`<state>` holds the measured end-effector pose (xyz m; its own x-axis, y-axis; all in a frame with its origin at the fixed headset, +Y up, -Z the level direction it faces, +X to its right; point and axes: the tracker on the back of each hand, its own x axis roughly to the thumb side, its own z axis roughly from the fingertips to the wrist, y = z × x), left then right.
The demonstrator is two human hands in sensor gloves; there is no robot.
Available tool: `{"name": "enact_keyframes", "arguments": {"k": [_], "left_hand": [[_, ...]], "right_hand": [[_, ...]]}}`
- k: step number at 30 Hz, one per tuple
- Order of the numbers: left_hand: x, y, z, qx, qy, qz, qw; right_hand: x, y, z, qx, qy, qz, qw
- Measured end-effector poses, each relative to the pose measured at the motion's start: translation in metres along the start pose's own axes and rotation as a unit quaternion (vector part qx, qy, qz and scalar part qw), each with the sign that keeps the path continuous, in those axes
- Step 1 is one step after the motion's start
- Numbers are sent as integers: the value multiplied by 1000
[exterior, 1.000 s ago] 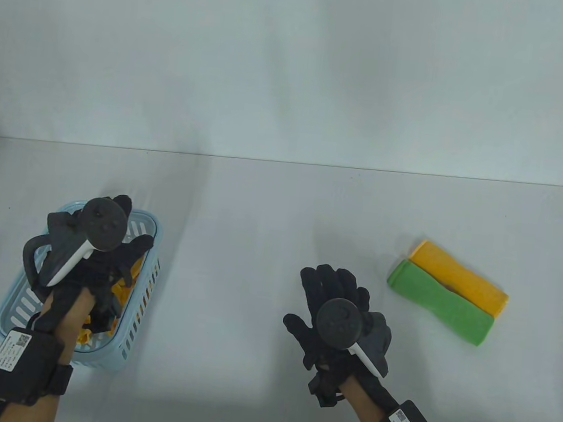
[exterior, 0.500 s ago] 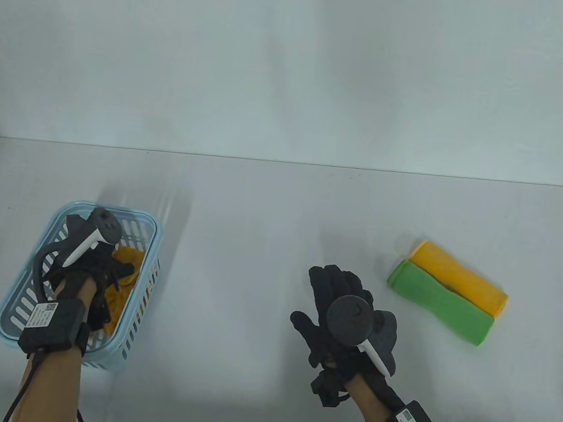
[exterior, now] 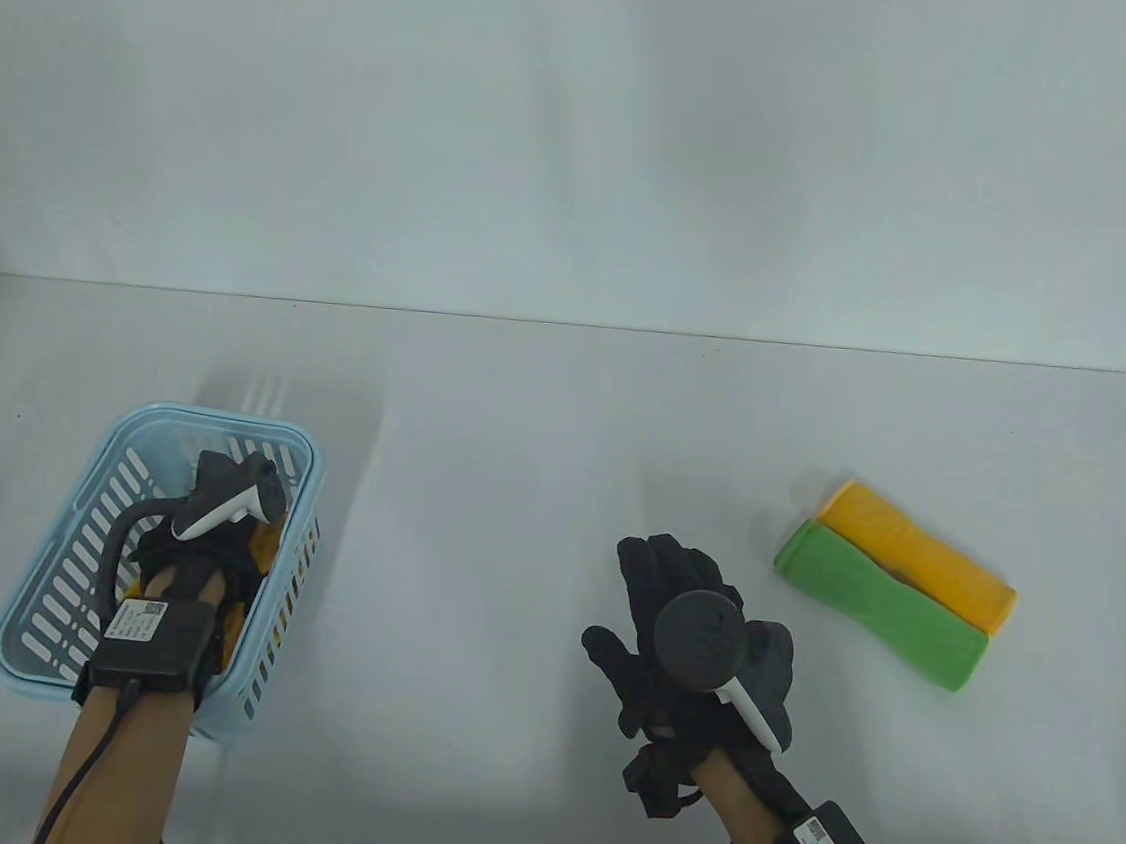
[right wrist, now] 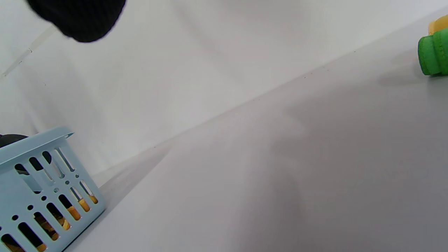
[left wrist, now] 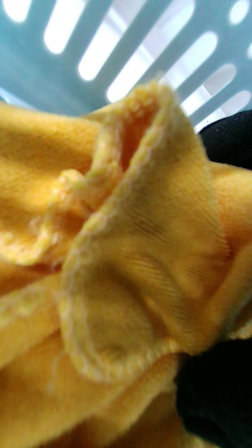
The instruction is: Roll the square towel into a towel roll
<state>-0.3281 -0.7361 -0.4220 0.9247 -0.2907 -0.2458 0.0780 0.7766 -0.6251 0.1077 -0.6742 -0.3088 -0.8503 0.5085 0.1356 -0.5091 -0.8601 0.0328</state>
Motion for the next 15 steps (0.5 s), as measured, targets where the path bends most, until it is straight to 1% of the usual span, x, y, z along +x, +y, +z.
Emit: {"name": "enact_keyframes", "arguments": {"k": [3,6,10,15], "left_hand": [[1,-2,-1,-5,-2,-2,1000],[3,0,-1,3,-1,-9,1000],[4,4,0,30,2,-5,1000],[2,8,2,47,4,12,999]], "right_hand": [[0,1,0,4,1,2,1000],[0,1,0,6,3,-2,1000],[-1,1,-1,8,6,-8,1000],[-5,-1,-3,8,15,-19,1000]]}}
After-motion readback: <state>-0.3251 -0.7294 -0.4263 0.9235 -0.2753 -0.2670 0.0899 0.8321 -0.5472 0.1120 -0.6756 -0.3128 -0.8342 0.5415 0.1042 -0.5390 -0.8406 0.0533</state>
